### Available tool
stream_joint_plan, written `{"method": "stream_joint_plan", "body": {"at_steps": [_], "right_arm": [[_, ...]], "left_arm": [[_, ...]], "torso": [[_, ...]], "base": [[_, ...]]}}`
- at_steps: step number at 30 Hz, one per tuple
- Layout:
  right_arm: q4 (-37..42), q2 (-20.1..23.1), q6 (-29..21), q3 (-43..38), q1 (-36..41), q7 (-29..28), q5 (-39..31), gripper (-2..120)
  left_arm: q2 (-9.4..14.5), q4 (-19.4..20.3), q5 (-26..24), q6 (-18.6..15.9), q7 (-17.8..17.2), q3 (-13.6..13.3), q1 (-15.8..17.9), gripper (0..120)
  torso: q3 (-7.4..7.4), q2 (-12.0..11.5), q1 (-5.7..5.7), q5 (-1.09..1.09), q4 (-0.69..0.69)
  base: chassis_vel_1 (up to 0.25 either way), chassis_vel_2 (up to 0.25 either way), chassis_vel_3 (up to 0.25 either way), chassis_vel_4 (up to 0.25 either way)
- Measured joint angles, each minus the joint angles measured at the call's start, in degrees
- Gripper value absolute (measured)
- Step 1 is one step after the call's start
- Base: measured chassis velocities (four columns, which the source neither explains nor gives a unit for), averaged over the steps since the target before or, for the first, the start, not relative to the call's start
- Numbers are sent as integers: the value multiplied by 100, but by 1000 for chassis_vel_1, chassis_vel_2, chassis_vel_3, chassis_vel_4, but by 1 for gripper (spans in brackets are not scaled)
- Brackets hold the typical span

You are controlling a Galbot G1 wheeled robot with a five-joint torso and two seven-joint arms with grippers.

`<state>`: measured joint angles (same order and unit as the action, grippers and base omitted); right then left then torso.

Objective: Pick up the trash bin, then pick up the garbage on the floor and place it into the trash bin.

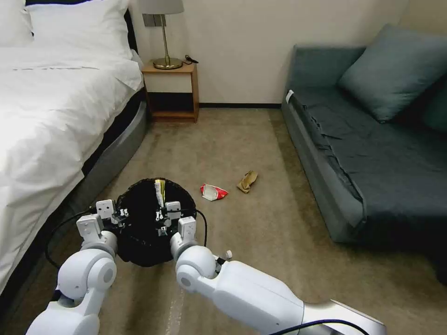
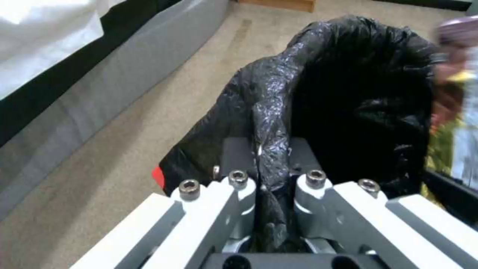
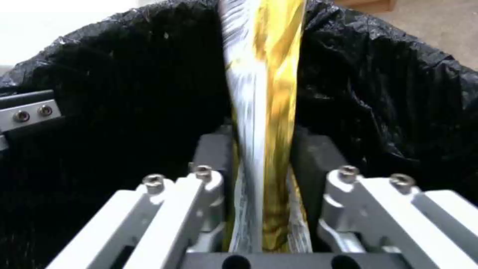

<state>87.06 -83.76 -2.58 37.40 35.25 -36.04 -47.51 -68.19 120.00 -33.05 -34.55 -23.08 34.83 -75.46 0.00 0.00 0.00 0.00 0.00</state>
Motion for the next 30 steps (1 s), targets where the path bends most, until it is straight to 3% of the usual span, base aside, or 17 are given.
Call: {"method": "stream_joint_plan", "body": {"at_steps": [18,24,30], "right_arm": [[546,193,-180,-271,-54,-79,204,96],[973,388,-401,-934,-98,-235,407,100],[1527,1015,-1364,-1699,436,-1132,244,100]], "left_arm": [[-72,-105,98,25,13,53,57,4],[-68,-208,190,65,33,144,100,4],[70,-443,313,153,43,424,326,4]], "torso": [[0,0,0,1,0],[0,0,0,1,1],[0,0,0,2,0]], "base": [[0,0,0,0],[0,0,0,0],[0,0,0,0]]}}
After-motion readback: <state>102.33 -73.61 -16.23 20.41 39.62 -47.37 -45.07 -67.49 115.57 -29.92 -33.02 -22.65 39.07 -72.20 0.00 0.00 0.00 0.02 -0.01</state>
